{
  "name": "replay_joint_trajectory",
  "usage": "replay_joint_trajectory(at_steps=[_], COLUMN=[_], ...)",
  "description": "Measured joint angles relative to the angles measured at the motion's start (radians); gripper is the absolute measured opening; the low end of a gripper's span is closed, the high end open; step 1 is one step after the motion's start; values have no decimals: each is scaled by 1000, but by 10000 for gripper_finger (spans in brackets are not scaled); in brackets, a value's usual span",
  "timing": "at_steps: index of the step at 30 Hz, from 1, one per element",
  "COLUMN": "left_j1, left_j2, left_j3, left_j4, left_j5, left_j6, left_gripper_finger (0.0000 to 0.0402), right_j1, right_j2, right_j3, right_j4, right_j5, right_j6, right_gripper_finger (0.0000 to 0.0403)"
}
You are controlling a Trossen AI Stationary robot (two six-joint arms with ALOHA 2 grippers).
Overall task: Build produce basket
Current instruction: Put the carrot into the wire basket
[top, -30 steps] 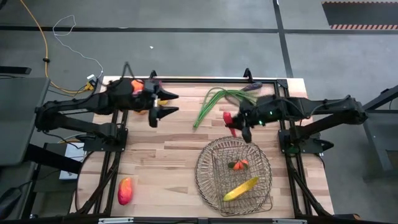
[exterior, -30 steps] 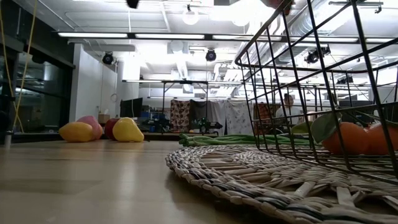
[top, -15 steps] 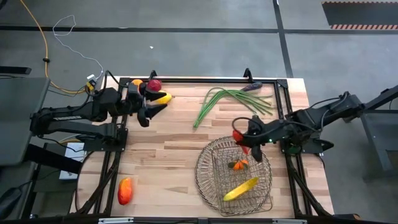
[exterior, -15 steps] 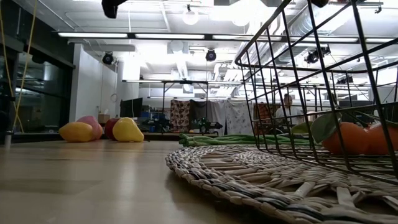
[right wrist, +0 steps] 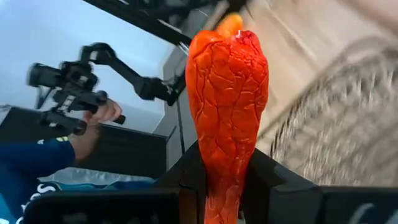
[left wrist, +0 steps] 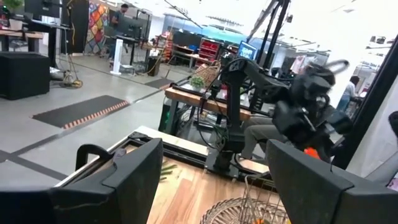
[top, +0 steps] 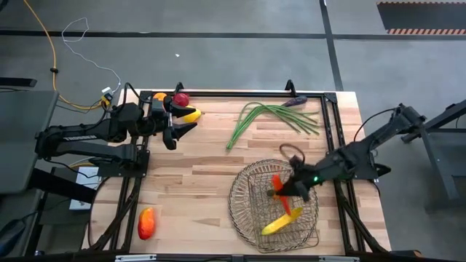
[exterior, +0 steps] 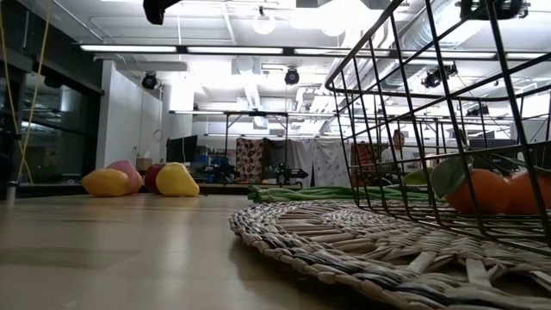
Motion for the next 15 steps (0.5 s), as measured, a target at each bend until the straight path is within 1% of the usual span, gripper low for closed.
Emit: replay_joint_trajectory(at_steps=[3,6,10,15], left_j1=[0,0,0,1], left_j2=[0,0,0,0], left_j3=[0,0,0,0], left_j4=[0,0,1,5], left_j5=[0,-11,-15,-16], left_j6=[0,31,52,70], left_gripper_finger=[273,273,273,273], right_j1=[46,64,70,84], right_j2=[84,162,243,318], right_j3=[44,102,193,277], right_j4=[1,-21,-162,-312], right_j5=[59,97,99,149], right_j6=[57,113,204,302], right_gripper_finger=[53,53,53,53])
